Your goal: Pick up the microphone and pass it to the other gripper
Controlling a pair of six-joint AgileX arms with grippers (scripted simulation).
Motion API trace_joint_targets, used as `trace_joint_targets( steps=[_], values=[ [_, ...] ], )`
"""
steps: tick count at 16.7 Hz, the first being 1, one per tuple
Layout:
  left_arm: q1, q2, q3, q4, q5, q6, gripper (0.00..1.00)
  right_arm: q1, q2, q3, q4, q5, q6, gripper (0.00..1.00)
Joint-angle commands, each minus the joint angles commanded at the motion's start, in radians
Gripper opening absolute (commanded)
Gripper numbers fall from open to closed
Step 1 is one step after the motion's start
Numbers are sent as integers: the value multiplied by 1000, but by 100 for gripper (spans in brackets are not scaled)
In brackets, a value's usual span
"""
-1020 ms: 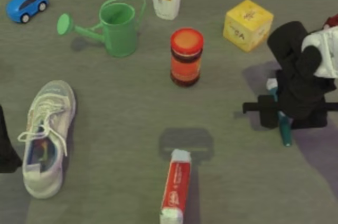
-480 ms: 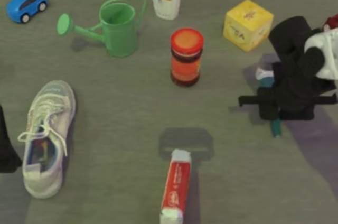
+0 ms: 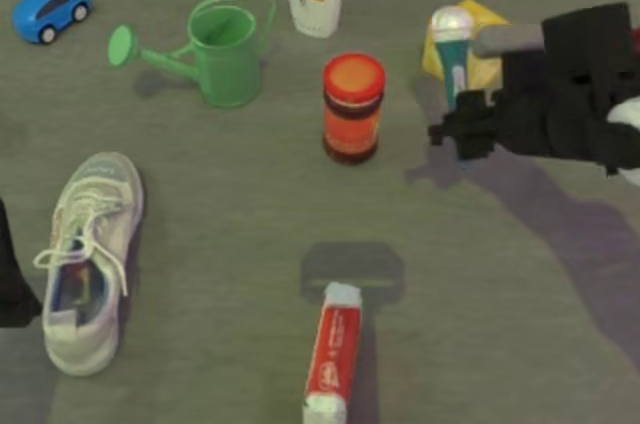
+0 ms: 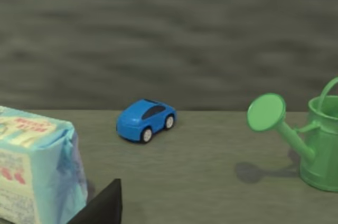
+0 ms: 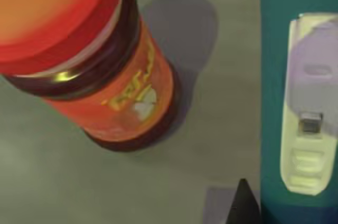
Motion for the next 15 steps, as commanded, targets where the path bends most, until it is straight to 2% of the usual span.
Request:
trace_joint_targets(
  steps=[5,8,11,15],
  values=[
    [0,0,0,0,0,0,100,-7,-124,-131,445,-146,-100,0],
    [0,0,0,0,0,0,100,-12,-196,-183,616,-210,-148,0],
    [0,0,0,0,0,0,100,-13,-234,-205,692,-244,-174,0],
    [0,0,0,0,0,0,100,-13,-237,-206,696,-246,-175,0]
  ],
)
